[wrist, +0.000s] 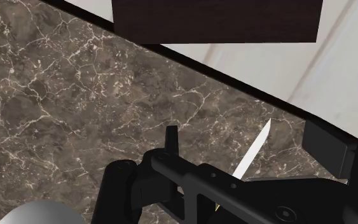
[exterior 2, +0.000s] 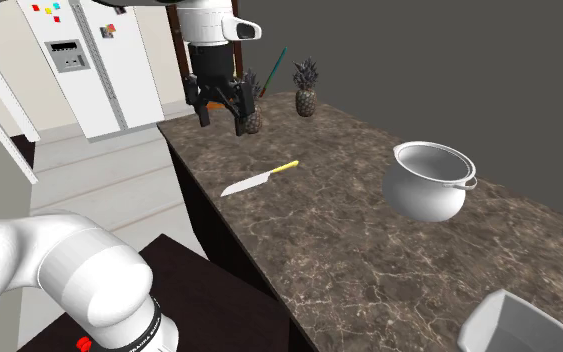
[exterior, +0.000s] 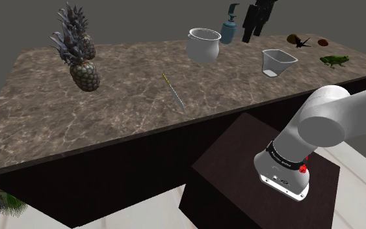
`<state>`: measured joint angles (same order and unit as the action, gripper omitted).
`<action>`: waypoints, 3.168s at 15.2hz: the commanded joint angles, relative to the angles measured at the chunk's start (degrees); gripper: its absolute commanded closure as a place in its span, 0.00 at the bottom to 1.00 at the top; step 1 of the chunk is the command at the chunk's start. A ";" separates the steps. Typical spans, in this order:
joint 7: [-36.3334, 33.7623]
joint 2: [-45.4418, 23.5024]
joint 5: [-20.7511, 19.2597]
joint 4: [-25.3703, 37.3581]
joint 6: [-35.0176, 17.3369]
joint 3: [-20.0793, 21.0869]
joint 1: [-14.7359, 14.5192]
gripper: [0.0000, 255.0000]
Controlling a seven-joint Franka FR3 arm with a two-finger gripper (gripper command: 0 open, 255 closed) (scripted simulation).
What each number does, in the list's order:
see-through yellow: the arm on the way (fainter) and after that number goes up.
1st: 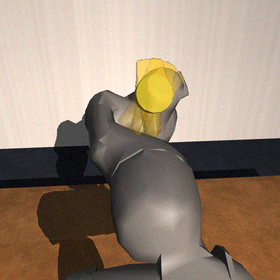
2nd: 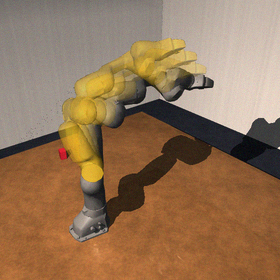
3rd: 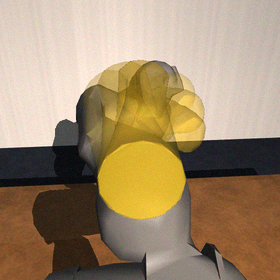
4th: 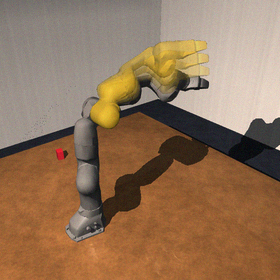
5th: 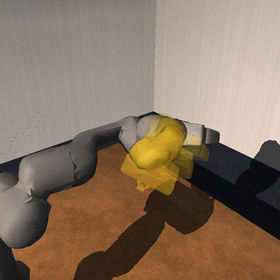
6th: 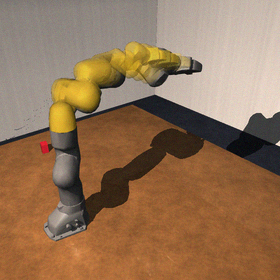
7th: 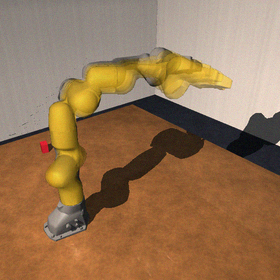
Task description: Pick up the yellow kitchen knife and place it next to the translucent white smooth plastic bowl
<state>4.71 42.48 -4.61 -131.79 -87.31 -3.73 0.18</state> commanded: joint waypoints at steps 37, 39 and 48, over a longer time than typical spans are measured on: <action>-34.57 -58.69 3.61 10.51 -48.96 8.09 -0.73 0.00; -34.65 -59.75 3.49 10.23 -50.30 8.04 -0.78 0.00; -34.67 -60.06 3.45 10.17 -50.67 8.03 -0.79 1.00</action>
<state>-29.96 -17.58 -1.16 -121.62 -137.97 4.29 -0.61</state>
